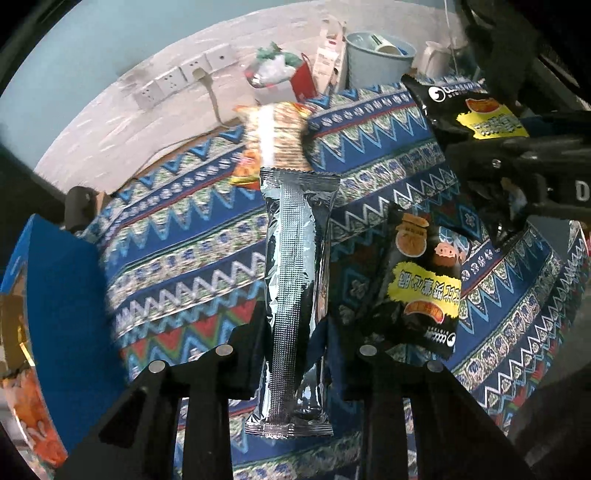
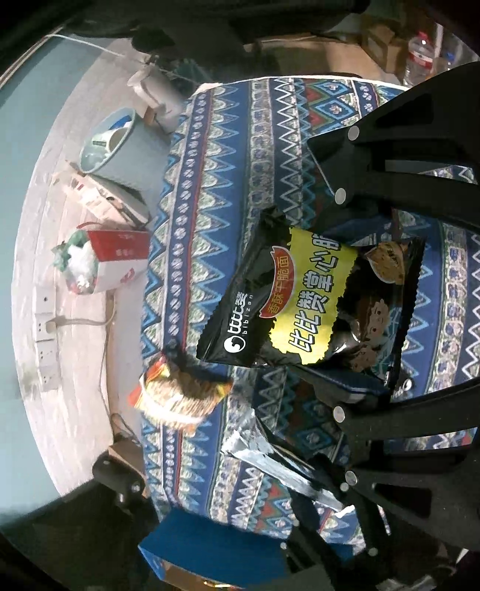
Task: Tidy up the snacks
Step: 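Lift the silver bar and black bag and carry them over the box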
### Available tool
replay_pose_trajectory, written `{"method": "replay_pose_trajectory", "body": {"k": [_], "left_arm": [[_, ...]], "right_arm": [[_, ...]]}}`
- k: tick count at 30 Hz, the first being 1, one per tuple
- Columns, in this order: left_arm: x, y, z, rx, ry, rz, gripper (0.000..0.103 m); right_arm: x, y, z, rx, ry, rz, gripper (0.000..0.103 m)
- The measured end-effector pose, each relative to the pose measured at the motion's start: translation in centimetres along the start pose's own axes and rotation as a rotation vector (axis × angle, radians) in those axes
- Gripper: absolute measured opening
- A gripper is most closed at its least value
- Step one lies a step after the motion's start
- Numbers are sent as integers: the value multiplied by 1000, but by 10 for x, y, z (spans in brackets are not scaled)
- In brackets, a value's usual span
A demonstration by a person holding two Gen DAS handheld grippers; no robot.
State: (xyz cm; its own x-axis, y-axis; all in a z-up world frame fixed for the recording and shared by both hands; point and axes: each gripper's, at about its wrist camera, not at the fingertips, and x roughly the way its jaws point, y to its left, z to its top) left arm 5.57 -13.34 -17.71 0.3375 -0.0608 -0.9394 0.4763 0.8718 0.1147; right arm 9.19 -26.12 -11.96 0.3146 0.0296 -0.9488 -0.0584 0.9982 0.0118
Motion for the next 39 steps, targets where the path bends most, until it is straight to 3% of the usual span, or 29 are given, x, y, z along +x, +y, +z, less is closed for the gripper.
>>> {"method": "replay_pose_trajectory", "body": {"k": [16, 39], "left_arm": [[-68, 56, -5, -120, -104, 39, 30], [-108, 168, -44, -343, -181, 67, 30]], "right_arm": [[-24, 46, 21, -53, -92, 75, 59], [-41, 155, 59, -204, -139, 170, 59]]}}
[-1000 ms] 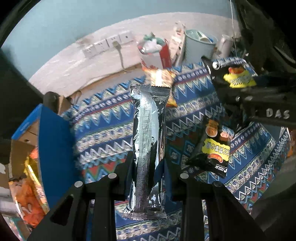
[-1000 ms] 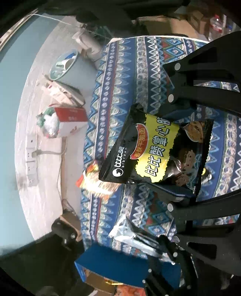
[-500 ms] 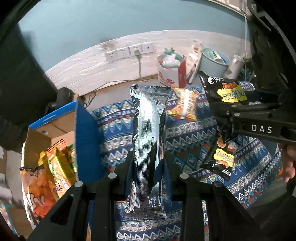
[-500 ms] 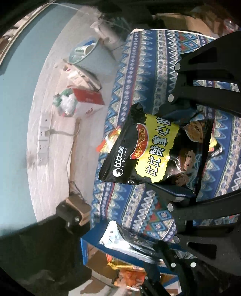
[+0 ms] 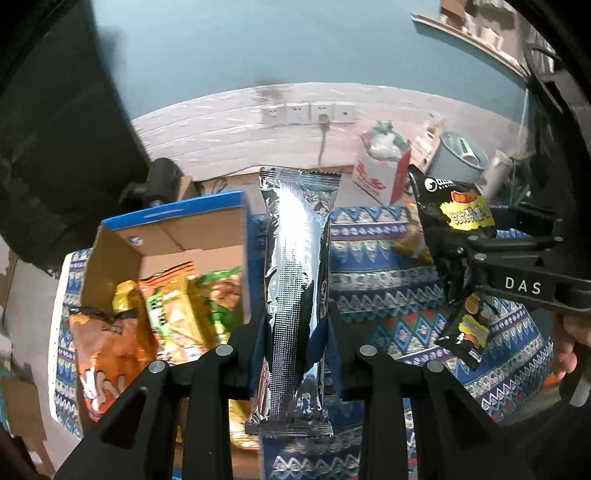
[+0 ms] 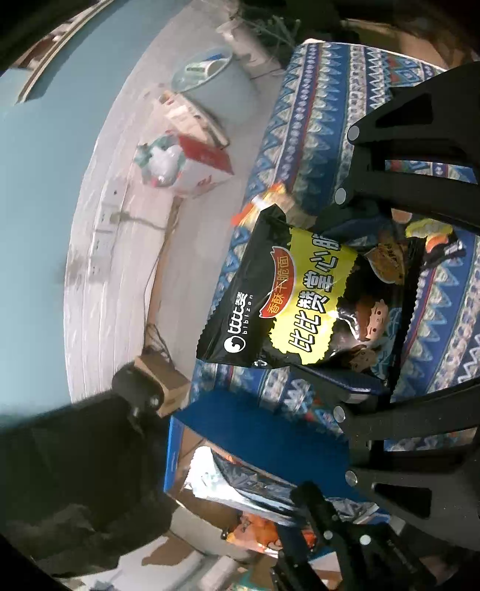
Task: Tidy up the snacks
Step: 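Lift the silver bar and black bag and carry them over the box, then lower both snacks into the box and open both tools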
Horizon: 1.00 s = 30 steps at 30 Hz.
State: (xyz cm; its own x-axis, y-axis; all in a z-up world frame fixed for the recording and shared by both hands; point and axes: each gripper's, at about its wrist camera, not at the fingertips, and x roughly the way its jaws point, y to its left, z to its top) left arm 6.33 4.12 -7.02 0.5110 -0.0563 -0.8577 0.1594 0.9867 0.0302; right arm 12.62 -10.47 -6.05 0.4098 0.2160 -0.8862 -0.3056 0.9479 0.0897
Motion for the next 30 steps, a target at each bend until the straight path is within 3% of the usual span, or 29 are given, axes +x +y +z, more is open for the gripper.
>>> {"method": "replay_pose_trajectory", "body": {"k": [19, 30], "left_arm": [[-4, 95, -20, -168, 2, 48, 30], [8, 137, -38, -272, 42, 29, 30]], "right_arm": [[18, 98, 40, -111, -6, 80, 59], [37, 153, 57, -163, 12, 127, 59]]}}
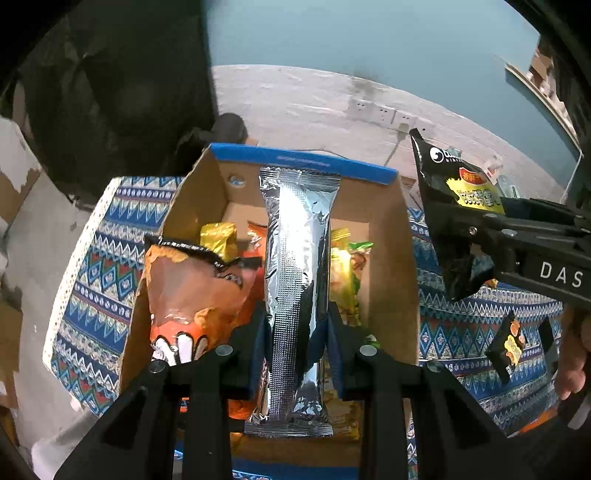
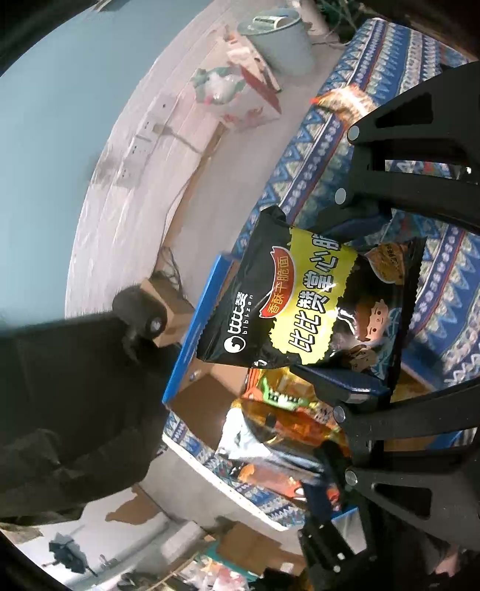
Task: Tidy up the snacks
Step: 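Lower both snacks into the box and open both tools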
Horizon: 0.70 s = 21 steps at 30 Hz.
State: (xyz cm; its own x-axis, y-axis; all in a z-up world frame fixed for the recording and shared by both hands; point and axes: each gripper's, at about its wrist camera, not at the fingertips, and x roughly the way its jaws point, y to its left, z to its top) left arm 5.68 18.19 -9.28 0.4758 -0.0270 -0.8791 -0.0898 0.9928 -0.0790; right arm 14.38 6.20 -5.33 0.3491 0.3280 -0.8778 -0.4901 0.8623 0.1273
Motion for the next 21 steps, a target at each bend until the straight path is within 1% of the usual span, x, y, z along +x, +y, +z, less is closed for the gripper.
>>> {"method": "replay_pose_trajectory", "body": {"k": [4, 6, 8, 9, 11, 13, 16, 21], "left_arm": [[4, 15, -1, -51, 25, -20, 30], [4, 23, -1, -84, 35, -40, 36], [3, 28, -1, -109, 38, -51, 50], [3, 31, -1, -122, 37, -52, 52], [-1, 35, -1, -138, 26, -56, 53], [-6, 37, 1, -143, 16, -50, 53], [-14, 38, 3, -138, -10, -22, 59], [-21, 39, 4, -103, -43, 33, 60]], "right_arm": [[11, 9, 8, -2, 11, 29, 59], [16, 16, 11, -8, 16, 43, 59], [20, 21, 14, -16, 20, 51, 59], [22, 24, 15, -20, 24, 55, 59], [25, 27, 18, -19, 28, 60, 59], [30, 29, 21, -11, 36, 74, 59], [36, 32, 23, -9, 50, 88, 59], [45, 41, 26, -27, 69, 95, 59]]}}
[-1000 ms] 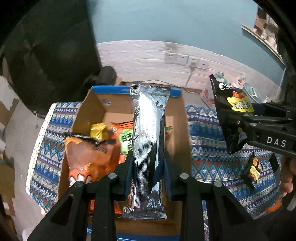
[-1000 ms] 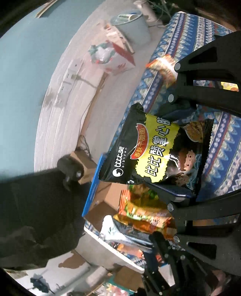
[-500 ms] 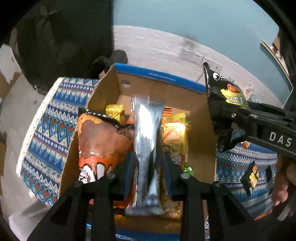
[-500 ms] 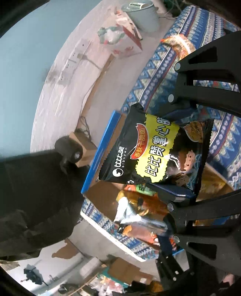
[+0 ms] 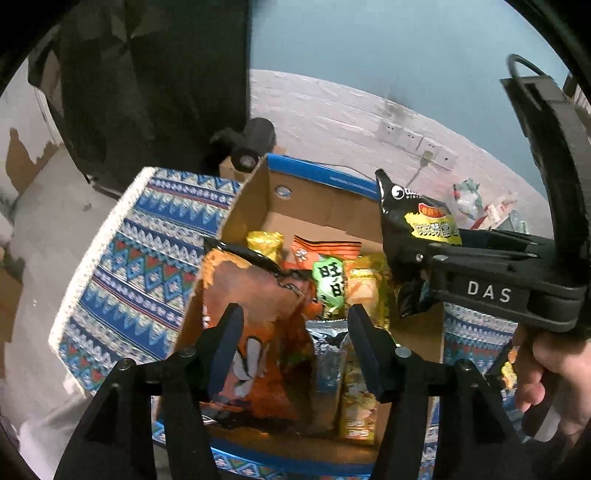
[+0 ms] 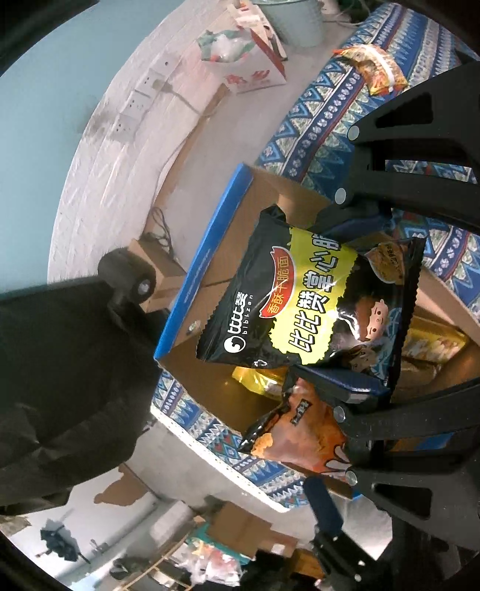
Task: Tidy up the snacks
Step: 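Lower both snacks into the box and open both tools, then move both tools back over the remaining snacks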
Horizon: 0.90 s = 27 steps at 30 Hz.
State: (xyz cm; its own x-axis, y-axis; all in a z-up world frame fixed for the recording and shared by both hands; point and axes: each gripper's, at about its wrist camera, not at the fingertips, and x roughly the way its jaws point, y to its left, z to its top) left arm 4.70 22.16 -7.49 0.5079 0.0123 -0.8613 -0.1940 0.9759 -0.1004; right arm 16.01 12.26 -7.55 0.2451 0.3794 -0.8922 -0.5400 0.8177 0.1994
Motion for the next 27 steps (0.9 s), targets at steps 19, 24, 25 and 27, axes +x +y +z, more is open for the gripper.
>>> {"method": "replay_pose_trajectory", "body": {"k": [19, 24, 25, 27], "left_arm": [[-9, -32, -4, 69, -8, -33, 66], [-12, -58, -10, 131, -5, -51, 66], [-13, -65, -12, 145, -6, -55, 67], [-13, -76, -15, 167, -4, -60, 69]], "right_arm": [[-35, -32, -23, 85, -5, -87, 78], [-48, -58, -48, 140, 12, -149, 78], [-50, -64, -53, 155, 17, -157, 78], [-54, -79, -64, 189, 32, -178, 78]]}}
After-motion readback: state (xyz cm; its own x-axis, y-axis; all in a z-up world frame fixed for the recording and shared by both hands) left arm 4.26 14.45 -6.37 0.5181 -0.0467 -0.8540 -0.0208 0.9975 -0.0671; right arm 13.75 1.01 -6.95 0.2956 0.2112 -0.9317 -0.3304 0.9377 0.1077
